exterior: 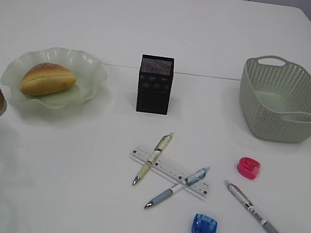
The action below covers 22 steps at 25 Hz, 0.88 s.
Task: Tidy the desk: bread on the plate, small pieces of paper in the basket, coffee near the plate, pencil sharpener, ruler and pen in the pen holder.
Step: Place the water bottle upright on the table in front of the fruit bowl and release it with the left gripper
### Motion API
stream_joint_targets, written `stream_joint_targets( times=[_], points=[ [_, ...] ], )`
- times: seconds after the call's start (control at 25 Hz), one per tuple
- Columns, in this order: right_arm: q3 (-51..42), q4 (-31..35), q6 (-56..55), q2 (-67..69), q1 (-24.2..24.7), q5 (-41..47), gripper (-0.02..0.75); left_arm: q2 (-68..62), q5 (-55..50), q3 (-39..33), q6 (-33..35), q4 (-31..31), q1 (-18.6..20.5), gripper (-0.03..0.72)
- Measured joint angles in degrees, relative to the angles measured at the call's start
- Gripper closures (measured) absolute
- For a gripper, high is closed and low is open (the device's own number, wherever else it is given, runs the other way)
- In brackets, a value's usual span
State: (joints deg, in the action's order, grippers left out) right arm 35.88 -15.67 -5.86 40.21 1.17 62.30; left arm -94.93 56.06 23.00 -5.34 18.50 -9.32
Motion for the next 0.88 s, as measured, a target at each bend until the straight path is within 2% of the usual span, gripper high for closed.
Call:
stream_joint_targets(
  times=[0.88],
  points=[
    [0.0, -0.2, 0.0, 0.0, 0.0, 0.0, 0.166, -10.6, 3.1, 0.3, 1.7, -0.9, 0.0, 0.388]
  ],
)
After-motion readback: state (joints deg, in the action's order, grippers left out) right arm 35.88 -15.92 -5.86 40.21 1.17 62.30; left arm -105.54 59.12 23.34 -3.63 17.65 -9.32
